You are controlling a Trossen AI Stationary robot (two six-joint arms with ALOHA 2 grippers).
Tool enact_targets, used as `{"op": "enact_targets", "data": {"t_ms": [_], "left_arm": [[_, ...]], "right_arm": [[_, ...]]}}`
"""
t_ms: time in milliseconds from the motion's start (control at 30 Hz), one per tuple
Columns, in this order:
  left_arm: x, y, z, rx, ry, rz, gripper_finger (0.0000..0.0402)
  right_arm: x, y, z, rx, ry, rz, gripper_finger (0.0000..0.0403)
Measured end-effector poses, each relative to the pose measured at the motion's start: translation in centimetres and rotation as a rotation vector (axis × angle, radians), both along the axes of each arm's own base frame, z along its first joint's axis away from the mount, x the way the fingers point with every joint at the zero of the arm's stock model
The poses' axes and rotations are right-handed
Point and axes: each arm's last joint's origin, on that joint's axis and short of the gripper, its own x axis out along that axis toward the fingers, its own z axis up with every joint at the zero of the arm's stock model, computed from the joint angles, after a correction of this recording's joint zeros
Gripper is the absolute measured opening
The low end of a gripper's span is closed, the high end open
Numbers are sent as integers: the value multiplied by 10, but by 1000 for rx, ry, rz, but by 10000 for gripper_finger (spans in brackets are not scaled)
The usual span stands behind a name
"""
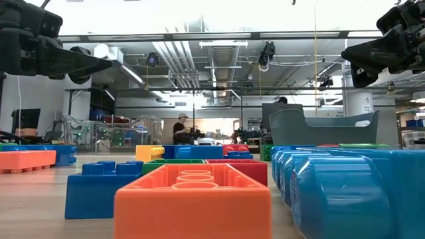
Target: Sort blocks by size
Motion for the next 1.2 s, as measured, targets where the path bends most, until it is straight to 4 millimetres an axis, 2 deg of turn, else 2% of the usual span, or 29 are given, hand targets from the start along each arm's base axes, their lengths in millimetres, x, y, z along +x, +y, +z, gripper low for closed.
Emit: {"op": "enact_targets", "data": {"t_ms": [633,867,1100,1133,1200], "left_arm": [[0,0,0,0,0,0,235],[0,1,0,55,4,22,235],[0,1,1,116,-5,27,235],[0,1,3,80,-28,26,235],[0,0,11,-149,-123,-9,235]], "right_arm": [[0,0,0,0,0,0,29],[0,0,2,15,-20,-13,29],[-2,-2,17,466,-131,-11,29],[-3,-2,22,506,-146,-12,29],[-6,-2,33,549,-177,-1,29]]}}
